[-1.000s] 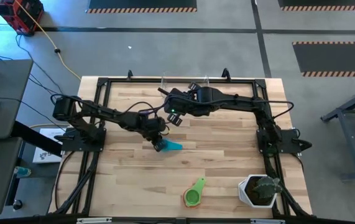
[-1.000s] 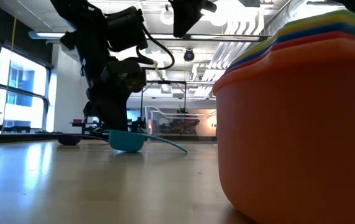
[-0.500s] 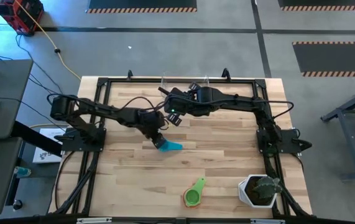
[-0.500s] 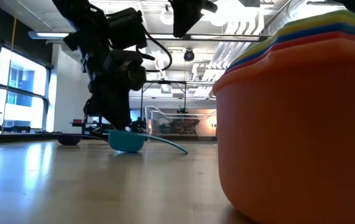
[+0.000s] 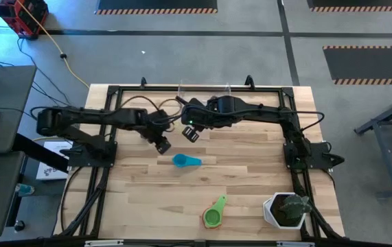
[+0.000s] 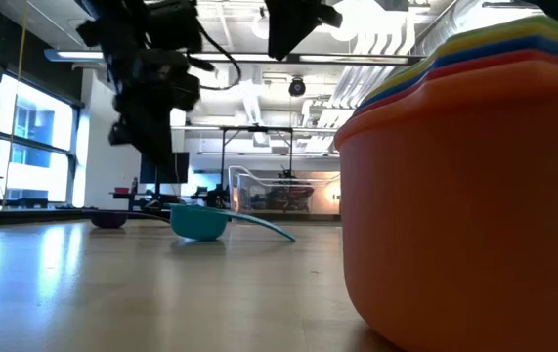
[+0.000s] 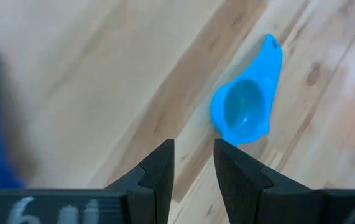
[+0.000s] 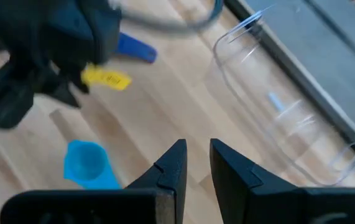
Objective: Nest measuring cups in basket
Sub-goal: Stack the light blue measuring cup on the green measuring cup
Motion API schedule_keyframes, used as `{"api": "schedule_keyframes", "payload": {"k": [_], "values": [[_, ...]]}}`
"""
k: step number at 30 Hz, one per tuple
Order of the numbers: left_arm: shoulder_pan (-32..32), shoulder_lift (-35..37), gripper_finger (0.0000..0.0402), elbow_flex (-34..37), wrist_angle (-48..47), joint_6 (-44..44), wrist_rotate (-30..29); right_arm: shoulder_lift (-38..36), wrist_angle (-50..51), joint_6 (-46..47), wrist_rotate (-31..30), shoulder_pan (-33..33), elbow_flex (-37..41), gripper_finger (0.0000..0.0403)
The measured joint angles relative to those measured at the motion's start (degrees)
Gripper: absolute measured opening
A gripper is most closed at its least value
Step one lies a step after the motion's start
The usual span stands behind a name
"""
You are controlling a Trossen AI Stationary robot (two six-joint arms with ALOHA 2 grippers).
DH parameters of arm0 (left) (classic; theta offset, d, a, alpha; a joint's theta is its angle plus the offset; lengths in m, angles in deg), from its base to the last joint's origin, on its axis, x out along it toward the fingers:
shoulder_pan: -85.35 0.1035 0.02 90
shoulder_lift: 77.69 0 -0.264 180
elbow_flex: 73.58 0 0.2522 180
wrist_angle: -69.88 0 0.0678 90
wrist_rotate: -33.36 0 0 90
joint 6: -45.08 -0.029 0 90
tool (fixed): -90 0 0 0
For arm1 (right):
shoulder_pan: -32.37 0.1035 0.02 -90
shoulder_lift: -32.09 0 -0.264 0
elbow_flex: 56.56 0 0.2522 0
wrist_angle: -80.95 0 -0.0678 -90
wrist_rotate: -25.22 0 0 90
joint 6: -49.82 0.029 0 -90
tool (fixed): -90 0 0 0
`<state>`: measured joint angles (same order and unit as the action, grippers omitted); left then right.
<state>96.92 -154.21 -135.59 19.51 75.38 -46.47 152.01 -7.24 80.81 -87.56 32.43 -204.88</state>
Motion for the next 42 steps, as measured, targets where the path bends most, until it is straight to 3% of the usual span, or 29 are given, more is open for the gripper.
{"api": "schedule_keyframes", "payload": {"k": [6,14,20,29,42], "values": [[0.6,8.5,0.0104,0.0,-7.7,0.1,-4.4,0.0,-0.8,1.6,6.8,0.0,0.7,0.0062],[-0.6,18.0,0.0104,0.0,-11.7,3.9,-4.8,0.0,-8.0,0.4,15.3,0.7,7.9,0.0062],[-2.3,23.0,0.0103,0.0,-13.1,5.5,-5.1,0.0,-17.1,-3.0,15.9,2.5,13.7,0.0070],[-3.2,25.3,0.0103,0.0,-13.5,7.1,-5.7,0.0,-34.5,-14.0,15.9,4.1,24.6,0.0128],[-3.2,25.3,0.0103,0.0,-13.7,7.2,-5.7,0.0,-52.0,-20.9,15.3,4.1,38.4,0.0133]]}}
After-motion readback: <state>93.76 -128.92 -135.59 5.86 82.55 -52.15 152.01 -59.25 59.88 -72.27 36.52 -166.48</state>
